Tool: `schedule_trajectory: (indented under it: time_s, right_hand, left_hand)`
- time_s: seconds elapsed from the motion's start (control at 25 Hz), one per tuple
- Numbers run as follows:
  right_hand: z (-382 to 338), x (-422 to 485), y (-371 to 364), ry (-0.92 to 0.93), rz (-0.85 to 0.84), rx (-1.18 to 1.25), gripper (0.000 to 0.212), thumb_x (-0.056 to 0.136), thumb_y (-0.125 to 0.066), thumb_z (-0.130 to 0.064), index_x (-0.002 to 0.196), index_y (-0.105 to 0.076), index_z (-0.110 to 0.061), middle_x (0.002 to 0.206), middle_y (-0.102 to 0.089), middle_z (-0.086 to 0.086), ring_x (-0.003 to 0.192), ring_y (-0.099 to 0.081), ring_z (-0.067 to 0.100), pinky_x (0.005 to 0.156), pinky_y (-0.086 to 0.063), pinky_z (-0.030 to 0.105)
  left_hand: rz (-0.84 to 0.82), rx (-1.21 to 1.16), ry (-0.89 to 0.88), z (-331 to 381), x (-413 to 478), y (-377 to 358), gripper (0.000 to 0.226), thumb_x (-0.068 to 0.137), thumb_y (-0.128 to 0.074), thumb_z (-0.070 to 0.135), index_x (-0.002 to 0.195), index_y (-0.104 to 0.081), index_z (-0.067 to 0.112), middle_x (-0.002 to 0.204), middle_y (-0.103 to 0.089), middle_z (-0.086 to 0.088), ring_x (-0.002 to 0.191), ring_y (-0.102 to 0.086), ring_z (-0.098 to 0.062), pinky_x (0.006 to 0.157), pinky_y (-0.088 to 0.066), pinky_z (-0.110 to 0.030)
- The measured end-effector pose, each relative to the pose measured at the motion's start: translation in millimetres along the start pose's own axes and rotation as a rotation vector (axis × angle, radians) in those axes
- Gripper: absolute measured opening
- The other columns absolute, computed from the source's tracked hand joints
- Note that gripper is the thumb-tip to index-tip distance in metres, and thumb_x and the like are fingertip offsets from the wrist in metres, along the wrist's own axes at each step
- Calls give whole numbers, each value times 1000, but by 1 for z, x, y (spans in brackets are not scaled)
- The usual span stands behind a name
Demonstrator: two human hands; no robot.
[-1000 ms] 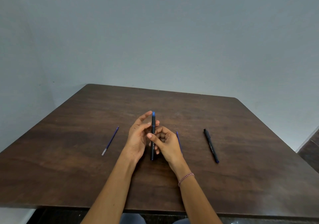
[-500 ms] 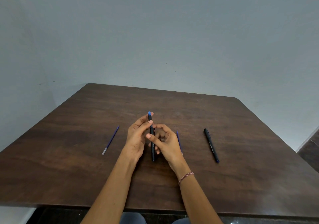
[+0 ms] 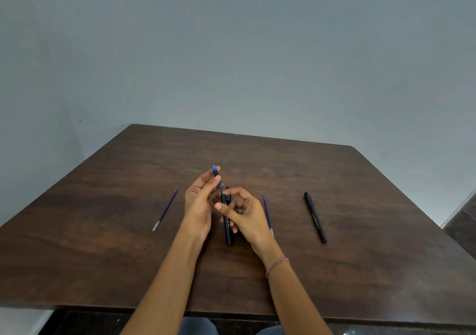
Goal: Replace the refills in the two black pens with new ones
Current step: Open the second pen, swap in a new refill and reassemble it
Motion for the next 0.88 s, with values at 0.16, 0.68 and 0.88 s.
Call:
schedule_trajectory:
  time_s: [0.16,0.68,0.88]
  right_hand:
    - [0,-1,-1,-2,-20,-25,28,77,-78,-27,100,-62,-27,61,-57,2,52,-57,12,41,-43,19]
    - [-6,-4,-6,6,-64,-119,27,78,-78,-25,97,-60,-33,66,-58,11,53,-58,11,42,-44,20]
    - [-14,-3,4,91,69,-66,32,73,-81,-25,99,-62,-31,66,-56,5,57,-58,17,42,-45,23]
  left_hand:
    - [64,-44,-7,2,0,7,22,80,-66,9,101,-68,16,81,-68,8,75,-61,-5,67,-50,-20]
    - [287,-168,-100,14,2,31,16,85,-64,7,95,-69,19,77,-65,5,65,-59,-3,58,-47,-14]
    - [352,262,-194,15,1,30,23,82,-68,7,105,-66,9,86,-68,4,77,-63,-5,63,-49,-12]
Point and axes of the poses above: each hand's wrist, its own x-axis towards the middle knuckle, its own y-axis out of the back of the hand, z = x × y, the point moved 7 cm from there along x, towards the middle knuckle
